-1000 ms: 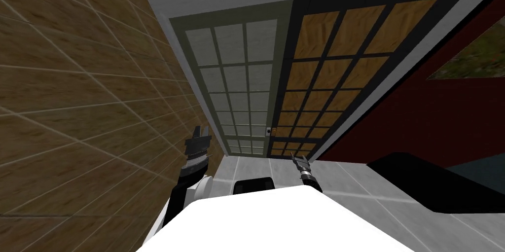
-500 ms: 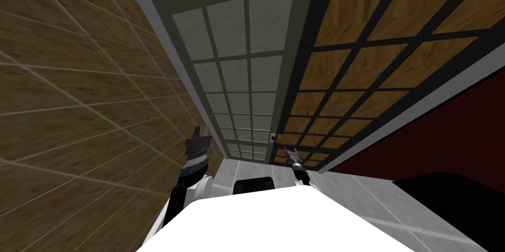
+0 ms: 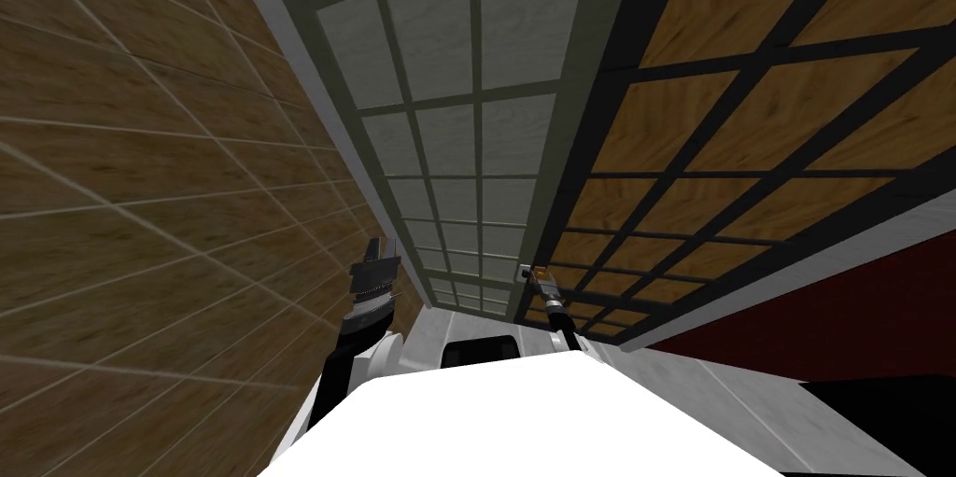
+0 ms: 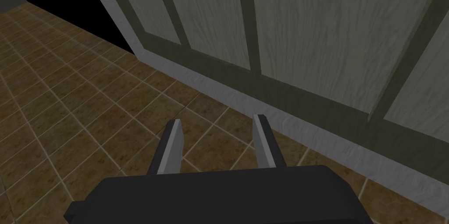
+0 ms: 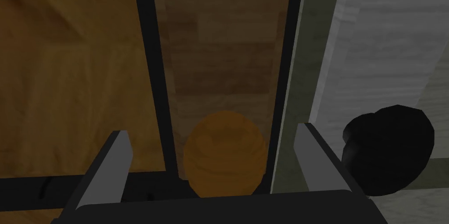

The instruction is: Pull the door open

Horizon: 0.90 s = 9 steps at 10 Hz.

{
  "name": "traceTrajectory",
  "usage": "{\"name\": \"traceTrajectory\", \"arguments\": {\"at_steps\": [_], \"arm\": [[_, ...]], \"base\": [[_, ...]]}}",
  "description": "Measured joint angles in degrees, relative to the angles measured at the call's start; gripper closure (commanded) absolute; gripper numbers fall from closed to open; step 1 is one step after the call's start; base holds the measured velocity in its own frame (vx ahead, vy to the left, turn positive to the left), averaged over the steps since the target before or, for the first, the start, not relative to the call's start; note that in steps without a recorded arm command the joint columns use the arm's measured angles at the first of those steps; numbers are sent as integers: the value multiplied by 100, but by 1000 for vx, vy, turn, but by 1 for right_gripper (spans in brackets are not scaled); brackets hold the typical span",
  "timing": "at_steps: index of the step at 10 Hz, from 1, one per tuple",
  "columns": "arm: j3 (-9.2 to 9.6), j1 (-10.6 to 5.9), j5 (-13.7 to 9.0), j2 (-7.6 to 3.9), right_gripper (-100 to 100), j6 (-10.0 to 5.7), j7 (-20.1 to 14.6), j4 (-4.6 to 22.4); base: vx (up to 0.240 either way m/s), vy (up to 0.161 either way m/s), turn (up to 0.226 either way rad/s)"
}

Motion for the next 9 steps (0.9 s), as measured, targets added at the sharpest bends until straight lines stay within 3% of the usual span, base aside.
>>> {"name": "traceTrajectory", "arguments": {"at_steps": [5,7,9], "arm": [[9,-7,7,4,100,12,8,8],[7,5,-6,8,100,7,-22,-20],[32,152,-10,-8,100,48,-173,-115]], "base": [[-12,3,7],[-139,26,-46],[-147,16,-48]]}}
